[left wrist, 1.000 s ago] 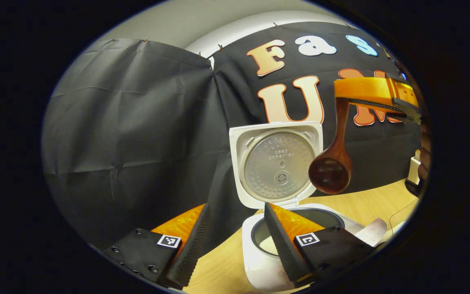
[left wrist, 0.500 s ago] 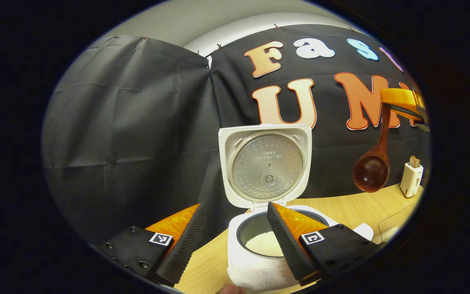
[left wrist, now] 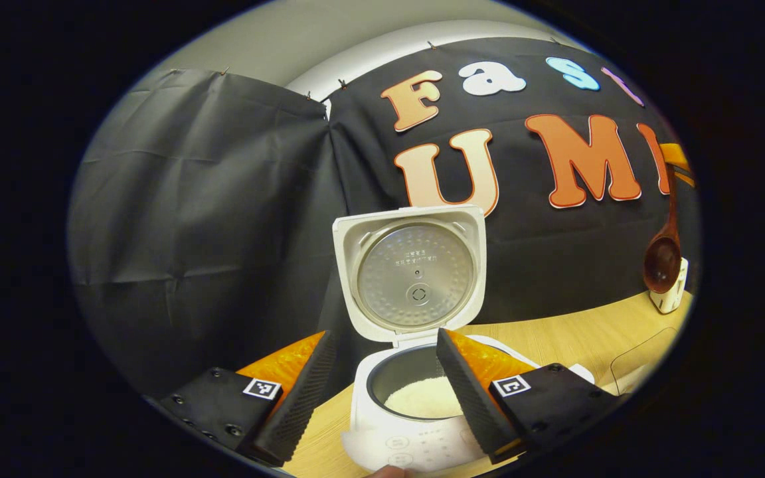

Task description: Close the left gripper, press the button to open the rice cooker; take a wooden spoon from the chopstick holder with the right hand, scoop a spoonful of rice and pour it into the rice cooker, then put the wooden spoon back into the chopstick holder.

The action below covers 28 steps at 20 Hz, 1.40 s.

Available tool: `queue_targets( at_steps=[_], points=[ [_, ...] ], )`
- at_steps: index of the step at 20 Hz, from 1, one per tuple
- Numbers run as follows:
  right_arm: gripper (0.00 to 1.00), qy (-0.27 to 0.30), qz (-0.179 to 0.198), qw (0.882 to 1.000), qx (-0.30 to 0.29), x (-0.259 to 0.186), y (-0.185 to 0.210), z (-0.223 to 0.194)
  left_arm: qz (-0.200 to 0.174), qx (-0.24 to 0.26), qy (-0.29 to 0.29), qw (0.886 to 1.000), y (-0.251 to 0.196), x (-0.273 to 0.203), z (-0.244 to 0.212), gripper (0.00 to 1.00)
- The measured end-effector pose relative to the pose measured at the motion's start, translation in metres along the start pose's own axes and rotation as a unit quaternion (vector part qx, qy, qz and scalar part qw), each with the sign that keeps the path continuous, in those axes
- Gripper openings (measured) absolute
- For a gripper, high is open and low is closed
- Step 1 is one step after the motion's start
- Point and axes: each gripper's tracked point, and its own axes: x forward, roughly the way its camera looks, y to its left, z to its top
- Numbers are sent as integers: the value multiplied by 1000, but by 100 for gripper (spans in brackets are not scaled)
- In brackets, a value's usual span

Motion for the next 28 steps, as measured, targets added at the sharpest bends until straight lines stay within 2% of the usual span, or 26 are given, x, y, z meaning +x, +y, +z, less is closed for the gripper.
queue_targets(
  at_steps=[1, 2, 5, 6, 9, 13, 15, 18, 19, 21, 22, 24, 26, 27, 28],
  points=[
    [15, -6, -16, 1000, -3, -9, -12, 7, 0, 0, -1, 1000, 0, -1, 1, 100],
    [14, -10, -33, 999, -5, -18, -23, 12, 2, -2, -3, 1000, -1, -3, 1, 95],
    [15, -17, -77, 997, -8, -44, -53, 25, 7, -9, 1, 1000, -6, 2, 2, 95],
    [15, -19, -86, 996, -8, -51, -59, 28, 9, -10, 3, 1000, -8, 2, 2, 100],
    [15, -16, -119, 993, -16, -76, -82, 30, 14, -11, 1, 1000, -12, 0, 5, 100],
    [14, -1, -188, 982, -27, -123, -129, 17, 22, -12, -4, 1000, -18, -2, 7, 100],
    [15, 10, -218, 976, -16, -140, -148, 12, 22, -16, -3, 1000, -22, -2, 8, 96],
    [14, 26, -252, 967, 12, -164, -170, -2, 29, -20, -3, 999, -24, 0, 12, 95],
    [14, 33, -262, 964, 21, -173, -176, -8, 32, -23, -4, 999, -24, 0, 12, 99],
    [14, 42, -273, 961, 33, -187, -180, -17, 36, -30, -7, 999, -24, 0, 15, 99],
    [15, 46, -276, 959, 35, -193, -182, -23, 40, -32, -8, 999, -22, 1, 16, 96],
    [14, 49, -287, 956, 43, -201, -190, -31, 50, -33, -10, 998, -17, 3, 17, 100],
    [15, 54, -294, 952, 59, -205, -195, -40, 52, -39, -11, 998, -9, 7, 21, 99],
    [15, 58, -299, 950, 67, -204, -199, -46, 49, -45, -11, 998, -5, 8, 21, 95],
    [15, 65, -305, 947, 74, -205, -203, -53, 51, -50, -10, 997, 1, 10, 22, 99]
  ],
)
